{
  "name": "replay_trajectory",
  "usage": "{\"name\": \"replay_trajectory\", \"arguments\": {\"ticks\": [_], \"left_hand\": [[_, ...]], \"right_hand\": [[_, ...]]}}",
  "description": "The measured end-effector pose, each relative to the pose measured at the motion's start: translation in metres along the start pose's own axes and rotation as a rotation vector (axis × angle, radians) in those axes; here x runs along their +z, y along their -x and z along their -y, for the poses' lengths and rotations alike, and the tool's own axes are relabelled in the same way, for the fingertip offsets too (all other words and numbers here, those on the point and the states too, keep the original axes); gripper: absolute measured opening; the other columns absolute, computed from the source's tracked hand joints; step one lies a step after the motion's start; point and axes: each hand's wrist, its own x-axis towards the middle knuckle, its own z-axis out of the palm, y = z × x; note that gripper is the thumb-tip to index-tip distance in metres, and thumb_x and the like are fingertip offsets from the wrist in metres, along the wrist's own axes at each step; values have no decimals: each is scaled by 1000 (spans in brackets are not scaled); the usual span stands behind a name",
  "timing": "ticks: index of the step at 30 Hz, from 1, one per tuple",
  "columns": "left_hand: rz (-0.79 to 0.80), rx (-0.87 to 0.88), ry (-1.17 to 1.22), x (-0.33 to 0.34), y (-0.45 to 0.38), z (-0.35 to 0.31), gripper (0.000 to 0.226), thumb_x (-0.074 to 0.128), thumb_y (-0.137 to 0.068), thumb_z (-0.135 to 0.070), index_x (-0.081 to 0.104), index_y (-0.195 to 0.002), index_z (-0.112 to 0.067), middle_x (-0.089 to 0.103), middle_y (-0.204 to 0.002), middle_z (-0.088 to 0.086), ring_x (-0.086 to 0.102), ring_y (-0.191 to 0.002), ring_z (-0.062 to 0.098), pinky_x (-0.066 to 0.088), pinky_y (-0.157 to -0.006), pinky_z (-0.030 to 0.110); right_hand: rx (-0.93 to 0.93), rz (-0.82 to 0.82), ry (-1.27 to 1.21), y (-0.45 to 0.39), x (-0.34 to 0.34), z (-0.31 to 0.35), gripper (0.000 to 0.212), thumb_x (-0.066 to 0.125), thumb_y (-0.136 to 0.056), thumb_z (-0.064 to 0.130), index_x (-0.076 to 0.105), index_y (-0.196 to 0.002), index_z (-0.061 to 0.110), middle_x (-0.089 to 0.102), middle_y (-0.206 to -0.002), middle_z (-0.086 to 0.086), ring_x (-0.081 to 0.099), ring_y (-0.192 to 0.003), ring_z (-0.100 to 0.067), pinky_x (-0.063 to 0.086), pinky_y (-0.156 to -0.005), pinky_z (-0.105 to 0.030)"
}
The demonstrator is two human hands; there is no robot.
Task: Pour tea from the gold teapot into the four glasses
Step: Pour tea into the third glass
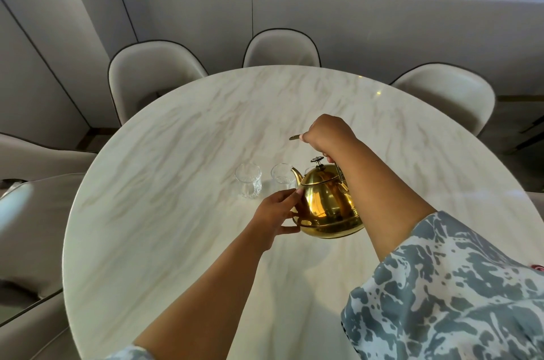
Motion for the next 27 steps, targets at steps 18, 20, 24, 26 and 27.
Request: {"name": "replay_trajectory", "arguments": {"ticks": [18,20,24,26,27], "left_hand": [[10,-4,12,-2,1,0,32,62,-91,-39,62,-118,-20,64,-102,-2,63,-90,16,60,-68,35],[10,-6,10,-2,1,1,30,62,-92,-39,62,-116,-21,64,-102,-2,63,-90,17,60,-67,35],[13,-12,12,-1,1,1,28,62,-92,-39,62,-114,-21,64,-101,-2,63,-90,17,60,-67,35],[15,-10,10,-1,1,1,26,62,-92,-39,63,-111,-22,64,-101,-3,64,-90,17,59,-65,35],[16,-9,10,-1,0,1,25,62,-91,-40,63,-110,-23,65,-102,-3,64,-91,17,59,-65,35]], "right_hand": [[24,24,19,3,-2,6,16,55,-96,18,57,-92,2,46,-65,-9,52,-75,-28,43,-68,-31],[23,24,19,2,-1,7,16,55,-95,18,57,-91,3,46,-64,-8,51,-75,-28,43,-68,-31],[25,28,23,1,-1,7,14,55,-95,16,56,-89,3,46,-64,-8,52,-75,-28,44,-68,-32],[27,27,21,-1,-1,7,14,54,-95,15,55,-88,4,46,-64,-8,51,-75,-28,43,-68,-32],[25,26,20,-1,-1,6,14,54,-95,15,55,-88,4,46,-64,-8,51,-75,-28,43,-67,-32]]}}
